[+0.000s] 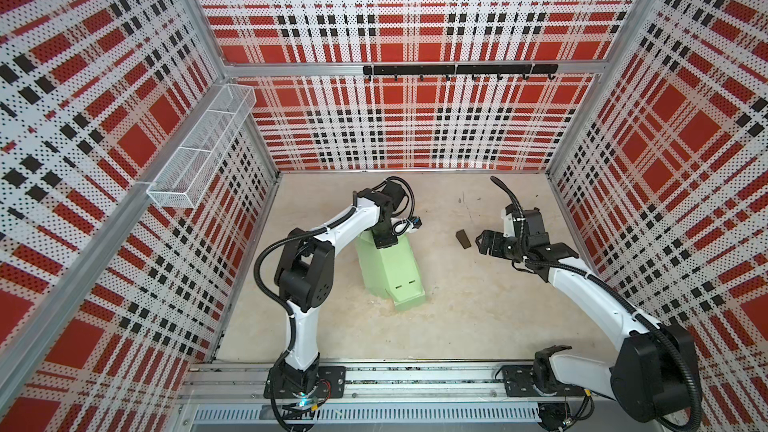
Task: Fold the paper box
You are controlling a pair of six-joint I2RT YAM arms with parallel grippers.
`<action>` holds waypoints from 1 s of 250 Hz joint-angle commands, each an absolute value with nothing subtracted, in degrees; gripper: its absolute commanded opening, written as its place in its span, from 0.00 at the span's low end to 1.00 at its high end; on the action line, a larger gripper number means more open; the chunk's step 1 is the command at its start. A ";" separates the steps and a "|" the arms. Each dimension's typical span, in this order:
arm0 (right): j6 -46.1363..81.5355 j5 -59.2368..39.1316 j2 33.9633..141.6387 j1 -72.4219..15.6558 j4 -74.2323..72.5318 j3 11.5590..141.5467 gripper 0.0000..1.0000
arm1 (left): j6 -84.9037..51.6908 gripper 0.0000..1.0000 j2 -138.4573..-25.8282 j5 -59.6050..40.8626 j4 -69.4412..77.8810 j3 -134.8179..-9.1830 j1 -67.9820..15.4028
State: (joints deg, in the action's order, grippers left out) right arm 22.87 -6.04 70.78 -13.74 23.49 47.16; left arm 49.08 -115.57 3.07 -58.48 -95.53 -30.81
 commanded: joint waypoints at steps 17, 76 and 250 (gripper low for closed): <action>23.98 -7.65 70.49 -13.80 19.67 44.87 0.89 | 61.18 0.00 -119.77 7.27 -61.35 -99.93 -34.81; 24.76 -8.48 70.39 -13.80 18.90 43.56 0.89 | 71.36 0.03 -126.86 13.88 -61.74 -106.69 -38.24; 24.52 -7.31 67.58 -13.80 19.67 41.26 0.88 | 73.96 0.41 -124.76 12.76 -57.10 -106.83 -44.52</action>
